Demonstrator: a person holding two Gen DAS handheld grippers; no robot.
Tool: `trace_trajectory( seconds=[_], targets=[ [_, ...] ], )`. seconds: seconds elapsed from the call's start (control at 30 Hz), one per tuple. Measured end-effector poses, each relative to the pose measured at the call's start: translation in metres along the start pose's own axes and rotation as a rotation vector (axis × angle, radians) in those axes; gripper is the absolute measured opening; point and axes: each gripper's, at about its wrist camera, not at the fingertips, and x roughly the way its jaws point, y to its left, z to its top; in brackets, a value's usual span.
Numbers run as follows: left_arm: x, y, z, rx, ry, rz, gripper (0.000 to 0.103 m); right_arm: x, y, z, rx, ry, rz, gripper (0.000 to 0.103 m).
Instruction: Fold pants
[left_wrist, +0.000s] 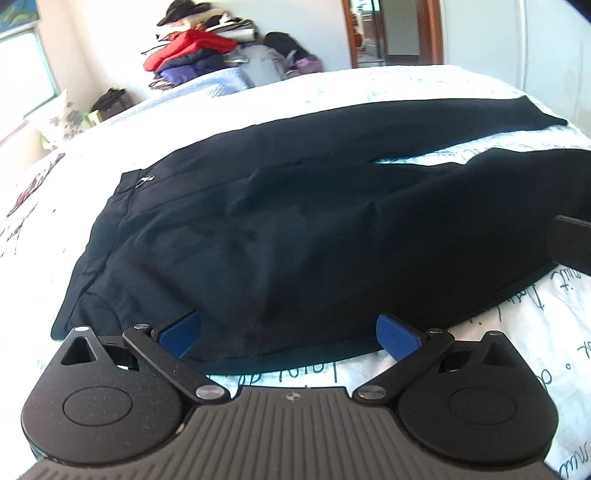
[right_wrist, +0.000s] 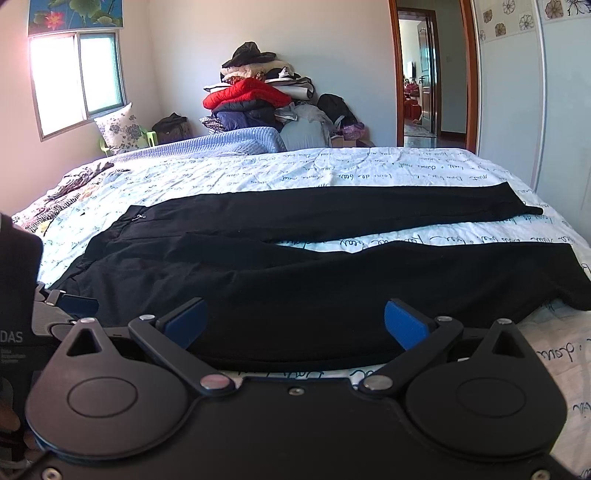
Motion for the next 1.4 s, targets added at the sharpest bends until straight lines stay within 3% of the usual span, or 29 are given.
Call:
trace_trajectory(
  seconds=[0.17,0.47,0.83,1.03,1.13,1.4],
  targets=[
    [0.011,0.013,0.007,-0.048,0.009,-0.071,0.102,0.005,-0.002,0.003,-0.001,0.004,-0.027,0.103],
    [0.036,0.031,0.017,-0.118,0.059,-0.129,0.102,0.028,-0.004,0.024,-0.03,0.029,-0.035,0.103],
    [0.049,0.041,0.027,-0.129,0.049,-0.108,0.102,0.057,0.007,0.036,-0.042,0.055,-0.004,0.103],
    [0.053,0.047,0.032,-0.154,0.061,-0.078,0.102,0.076,0.013,0.039,0.014,0.11,-0.066,0.103],
    [0.044,0.044,0.033,-0.145,0.045,-0.068,0.102,0.077,0.017,0.043,0.031,0.11,-0.095,0.103],
    [0.024,0.031,0.026,-0.138,0.03,-0.067,0.102,0.061,0.017,0.037,0.014,0.123,-0.075,0.103]
  ],
)
